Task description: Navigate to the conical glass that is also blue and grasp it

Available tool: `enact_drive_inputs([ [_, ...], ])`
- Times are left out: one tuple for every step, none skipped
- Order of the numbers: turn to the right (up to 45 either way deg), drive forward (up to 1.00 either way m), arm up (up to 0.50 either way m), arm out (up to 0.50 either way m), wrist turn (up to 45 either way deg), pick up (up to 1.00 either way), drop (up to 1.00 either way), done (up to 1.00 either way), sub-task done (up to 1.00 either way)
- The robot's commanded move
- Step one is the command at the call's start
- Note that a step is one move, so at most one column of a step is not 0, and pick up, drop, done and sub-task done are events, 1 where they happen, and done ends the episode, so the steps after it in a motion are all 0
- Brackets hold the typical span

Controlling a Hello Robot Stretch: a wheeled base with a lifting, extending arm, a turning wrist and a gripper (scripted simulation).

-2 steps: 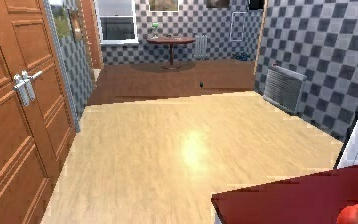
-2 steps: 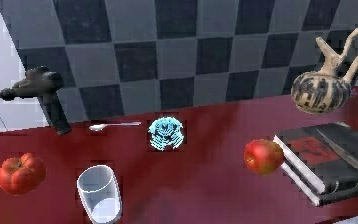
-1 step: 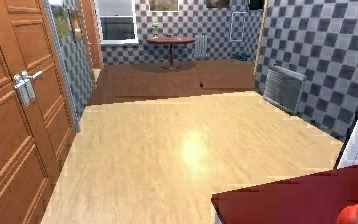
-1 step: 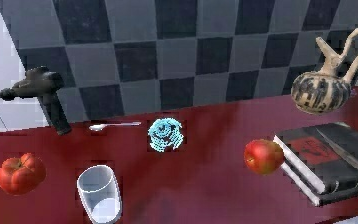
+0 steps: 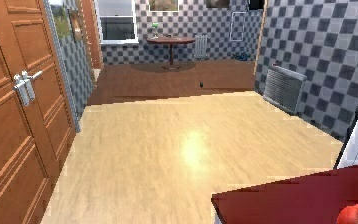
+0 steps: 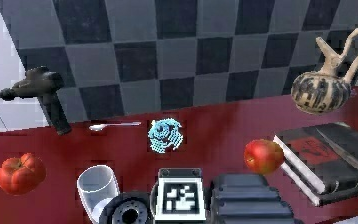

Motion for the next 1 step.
enact_drive_inputs([
  [0.0,0.00,0.00,0.26,0.0,0.00,0.00,0.00,0.00],
])
